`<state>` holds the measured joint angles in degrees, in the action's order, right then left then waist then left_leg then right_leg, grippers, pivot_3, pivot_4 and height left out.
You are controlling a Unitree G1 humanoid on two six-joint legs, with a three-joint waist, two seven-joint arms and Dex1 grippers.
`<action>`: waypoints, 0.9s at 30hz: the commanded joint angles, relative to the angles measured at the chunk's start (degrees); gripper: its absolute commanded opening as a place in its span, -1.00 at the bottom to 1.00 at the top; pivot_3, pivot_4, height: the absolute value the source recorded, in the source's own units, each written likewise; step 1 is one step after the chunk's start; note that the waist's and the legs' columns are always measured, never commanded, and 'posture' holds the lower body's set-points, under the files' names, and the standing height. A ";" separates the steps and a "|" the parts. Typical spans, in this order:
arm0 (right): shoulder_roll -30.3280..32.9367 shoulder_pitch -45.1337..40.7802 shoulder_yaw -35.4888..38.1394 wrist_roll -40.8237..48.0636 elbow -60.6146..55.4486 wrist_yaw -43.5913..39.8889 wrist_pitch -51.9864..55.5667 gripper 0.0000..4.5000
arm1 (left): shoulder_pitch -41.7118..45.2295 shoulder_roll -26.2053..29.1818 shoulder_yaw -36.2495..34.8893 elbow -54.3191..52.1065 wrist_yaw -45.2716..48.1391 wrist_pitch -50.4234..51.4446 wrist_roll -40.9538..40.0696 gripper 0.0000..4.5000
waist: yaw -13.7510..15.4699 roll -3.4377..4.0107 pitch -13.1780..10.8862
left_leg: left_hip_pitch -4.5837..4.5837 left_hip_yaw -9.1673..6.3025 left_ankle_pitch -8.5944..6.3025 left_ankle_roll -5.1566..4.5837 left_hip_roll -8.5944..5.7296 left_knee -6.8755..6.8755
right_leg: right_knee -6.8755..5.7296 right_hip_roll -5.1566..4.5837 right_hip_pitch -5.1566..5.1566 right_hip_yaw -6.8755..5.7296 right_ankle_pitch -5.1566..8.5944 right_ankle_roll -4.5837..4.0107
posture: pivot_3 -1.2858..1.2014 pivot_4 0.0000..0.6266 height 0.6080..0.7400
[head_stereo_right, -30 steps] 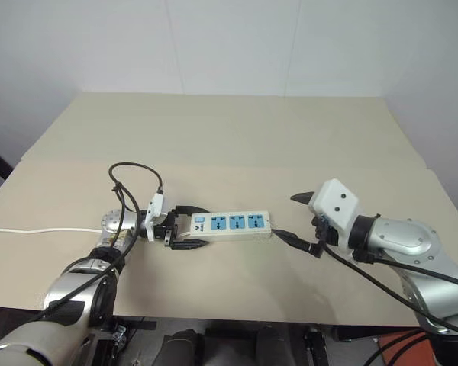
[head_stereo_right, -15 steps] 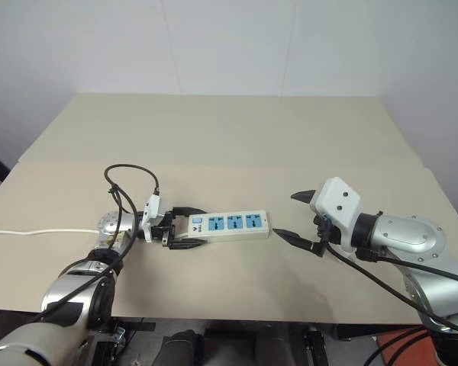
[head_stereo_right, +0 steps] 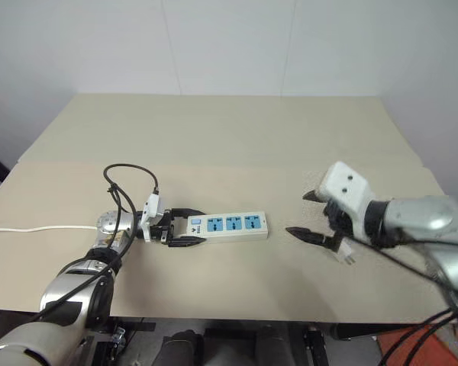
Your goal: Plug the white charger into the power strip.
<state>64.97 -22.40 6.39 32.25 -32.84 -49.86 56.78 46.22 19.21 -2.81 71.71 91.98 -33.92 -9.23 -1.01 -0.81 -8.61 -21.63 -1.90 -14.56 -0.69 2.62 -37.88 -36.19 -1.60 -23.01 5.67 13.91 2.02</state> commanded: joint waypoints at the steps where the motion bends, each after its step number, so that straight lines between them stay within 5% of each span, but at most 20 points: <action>1: 4.73 -8.11 -4.90 2.22 4.32 -1.26 13.02 1.00 | -0.17 -0.24 2.59 -0.47 0.52 -0.64 0.92 0.45 | 0.17 0.00 0.00 | -0.01 -0.01 0.00 0.00 0.01 0.00 | 0.02 0.00 0.00 -0.02 0.01 -0.01 | 0.03 -0.52 1.00; 11: 11.41 -21.06 -28.56 -8.32 15.53 -9.95 15.54 1.00 | -0.53 -1.45 3.83 -0.36 0.52 -1.95 1.12 0.45 | 0.47 0.06 0.04 | -0.27 0.04 0.00 0.00 -0.03 -0.01 | 0.10 -0.10 -0.20 -0.05 0.02 0.01 | 0.03 -0.52 1.00; 27: 2.74 -18.12 -29.54 -11.61 21.64 -4.10 19.00 1.00 | -2.51 -1.63 4.23 -1.26 0.52 -1.88 0.71 0.45 | 0.46 0.25 0.20 | -0.28 0.03 0.00 0.00 -0.09 -0.04 | 0.07 -0.15 -0.18 -0.07 0.02 0.05 | 0.03 -0.52 1.00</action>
<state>67.69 -40.02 -24.40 21.41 -11.21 -54.28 75.40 45.48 18.38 -0.80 69.69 91.73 -35.35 -9.81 -0.55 -0.56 -8.40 -21.90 -1.87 -14.56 -0.69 2.53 -37.92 -36.12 -1.76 -23.19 5.61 13.93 2.07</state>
